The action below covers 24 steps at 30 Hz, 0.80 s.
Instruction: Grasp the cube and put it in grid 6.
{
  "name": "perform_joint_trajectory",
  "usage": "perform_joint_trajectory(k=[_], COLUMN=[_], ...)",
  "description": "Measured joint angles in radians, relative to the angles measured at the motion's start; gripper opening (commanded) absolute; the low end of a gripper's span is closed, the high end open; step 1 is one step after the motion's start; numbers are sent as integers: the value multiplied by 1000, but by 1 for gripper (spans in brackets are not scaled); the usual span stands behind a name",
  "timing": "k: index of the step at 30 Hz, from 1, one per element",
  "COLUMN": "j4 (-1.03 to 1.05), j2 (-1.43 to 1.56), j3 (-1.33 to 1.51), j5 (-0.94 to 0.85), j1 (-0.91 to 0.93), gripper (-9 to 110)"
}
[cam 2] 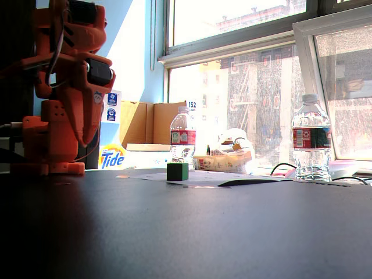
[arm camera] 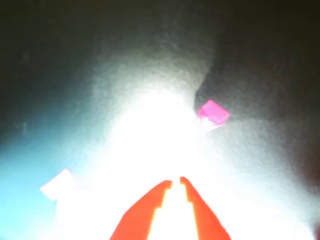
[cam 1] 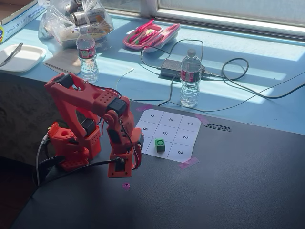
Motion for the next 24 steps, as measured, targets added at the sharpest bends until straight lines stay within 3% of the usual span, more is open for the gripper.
perform_joint_trajectory(k=[10, 24], j4=[-138, -170], j2=[75, 285], j3=[245, 436], j5=[38, 61], j1=[-40, -66], gripper=[0, 0])
